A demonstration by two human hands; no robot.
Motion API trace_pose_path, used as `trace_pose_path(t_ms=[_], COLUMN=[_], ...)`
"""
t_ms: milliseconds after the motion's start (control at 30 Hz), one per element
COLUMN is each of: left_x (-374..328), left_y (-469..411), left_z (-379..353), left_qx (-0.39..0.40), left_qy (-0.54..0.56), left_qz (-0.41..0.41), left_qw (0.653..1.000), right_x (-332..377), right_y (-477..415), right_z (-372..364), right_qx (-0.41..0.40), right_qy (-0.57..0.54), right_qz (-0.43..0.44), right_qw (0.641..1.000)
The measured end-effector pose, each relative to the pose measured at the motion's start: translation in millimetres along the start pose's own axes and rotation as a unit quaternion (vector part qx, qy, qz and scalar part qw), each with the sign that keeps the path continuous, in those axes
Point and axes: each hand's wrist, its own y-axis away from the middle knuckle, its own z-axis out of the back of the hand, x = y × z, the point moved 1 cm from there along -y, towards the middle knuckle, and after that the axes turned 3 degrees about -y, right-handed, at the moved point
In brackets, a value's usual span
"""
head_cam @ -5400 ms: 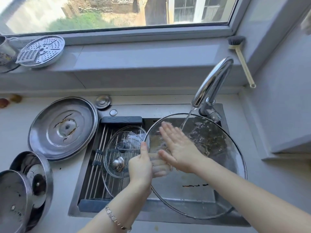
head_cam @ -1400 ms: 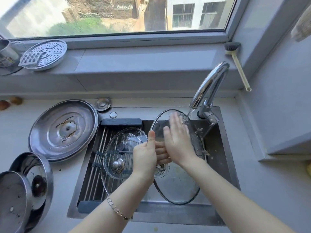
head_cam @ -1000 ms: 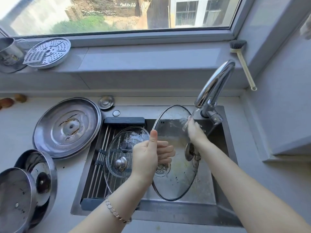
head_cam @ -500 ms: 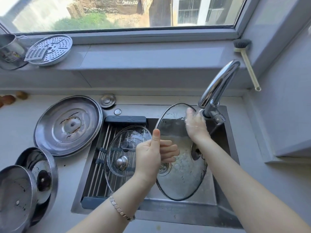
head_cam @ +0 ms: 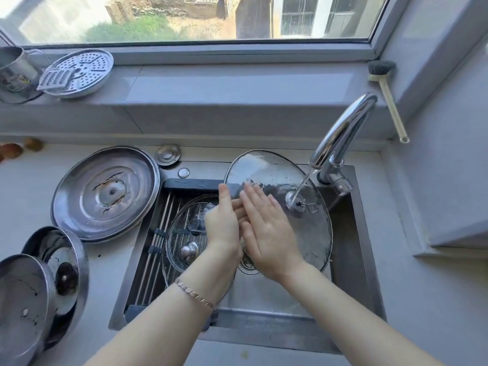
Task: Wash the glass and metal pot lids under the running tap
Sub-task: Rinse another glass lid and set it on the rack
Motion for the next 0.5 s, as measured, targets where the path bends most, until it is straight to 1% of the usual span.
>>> trace_pose_path(t_ms=[67,100,133,233,300,367,433,500], left_x=[-0.4,0.5,1.7,7.6,10.5,12.5,12.1,10.3], left_y=[-0.9,0.4,2.5,10.6,16.8,17.7,16.2,13.9], left_z=[6.8,9.0,9.6,5.6,1.3,0.9,3.7,8.7], left_qx=[0.005,0.007,0.006,-0.006,-0.027,-0.037,-0.024,-0.016], left_qy=[0.032,0.04,0.043,0.026,0.004,0.003,0.028,0.049], left_qz=[0.02,0.023,0.023,0.02,0.011,0.009,0.023,0.046], left_qw=[0.999,0.999,0.999,0.999,1.0,0.999,0.999,0.998], right_x=[-13.2,-19.2,-23.3,-15.3,-1.7,8.3,5.5,-1.1], right_y=[24.4,28.3,26.6,0.4,-17.7,-17.5,2.4,30.7], right_z=[-2.3,-1.2,0.8,8.7,10.5,10.4,6.5,3.1], right_qx=[0.022,0.032,0.04,0.053,0.055,0.042,0.043,0.068], right_qy=[0.028,0.028,0.025,0.005,0.006,0.021,0.04,0.057], right_qz=[0.062,0.067,0.055,-0.025,-0.027,0.012,0.058,0.12], right_qw=[0.997,0.997,0.997,0.998,0.998,0.999,0.997,0.989])
